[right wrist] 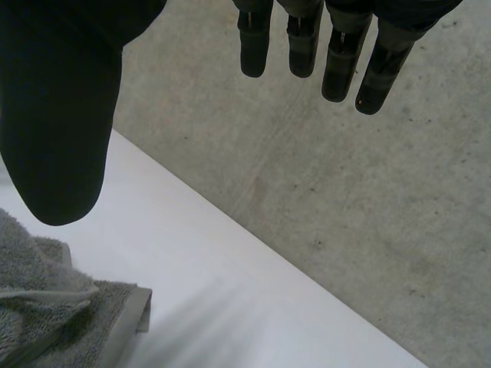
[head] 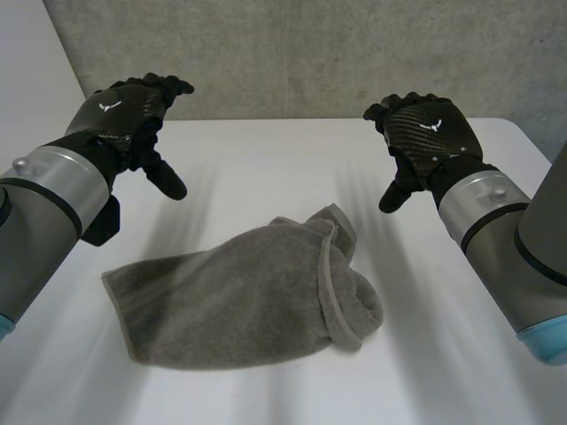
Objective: Fold the towel.
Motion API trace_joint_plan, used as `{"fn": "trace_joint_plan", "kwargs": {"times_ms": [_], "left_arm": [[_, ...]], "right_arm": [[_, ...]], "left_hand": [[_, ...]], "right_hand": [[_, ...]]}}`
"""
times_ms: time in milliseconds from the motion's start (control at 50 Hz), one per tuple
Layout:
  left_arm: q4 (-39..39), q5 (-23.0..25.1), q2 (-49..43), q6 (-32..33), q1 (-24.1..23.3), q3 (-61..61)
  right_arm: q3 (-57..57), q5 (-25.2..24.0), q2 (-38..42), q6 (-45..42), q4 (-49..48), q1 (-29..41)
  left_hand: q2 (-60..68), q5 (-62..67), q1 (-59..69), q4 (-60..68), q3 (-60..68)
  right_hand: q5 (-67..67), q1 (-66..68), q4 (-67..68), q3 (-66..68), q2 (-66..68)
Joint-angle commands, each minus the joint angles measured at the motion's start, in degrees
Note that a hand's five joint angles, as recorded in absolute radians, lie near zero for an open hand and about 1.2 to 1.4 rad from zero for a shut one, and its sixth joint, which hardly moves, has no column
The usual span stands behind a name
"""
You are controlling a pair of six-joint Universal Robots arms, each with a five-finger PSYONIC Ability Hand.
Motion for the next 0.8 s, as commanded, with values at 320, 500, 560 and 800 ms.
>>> {"fn": "trace_joint_plan", "kwargs": {"times_ms": [320, 500, 560, 800], "left_arm": [[3.69, 9.03, -14.05, 6.05, -3.93, 0.9], [10.9, 14.68, -23.74, 12.48, -9.4, 5.82], [12.92, 15.73, -28.31, 14.5, -12.03, 8.63], [12.83, 18.11, -41.75, 27.14, -16.52, 17.68]], "right_arm": [[-4.01, 0.88, 6.43, 0.88, 14.95, -0.94], [5.11, 0.45, 4.94, 1.23, 14.6, -6.29], [9.06, 0.0, 3.54, 1.32, 13.81, -8.58], [20.16, -5.89, 1.6, 2.82, 6.34, -13.68]], "left_hand": [[4.13, 2.02, 3.36, 3.98, 3.99], [9.0, 6.9, 8.24, 8.86, 8.87], [12.54, 10.43, 11.77, 12.39, 12.4], [28.97, 26.87, 28.21, 28.83, 28.84]], "right_hand": [[-2.39, -1.42, -3.25, -2.13, -2.72], [-2.39, -1.42, -3.25, -2.13, -2.72], [-2.39, -1.42, -3.25, -2.13, -2.72], [-2.39, -1.42, -3.25, -2.13, -2.72]]}}
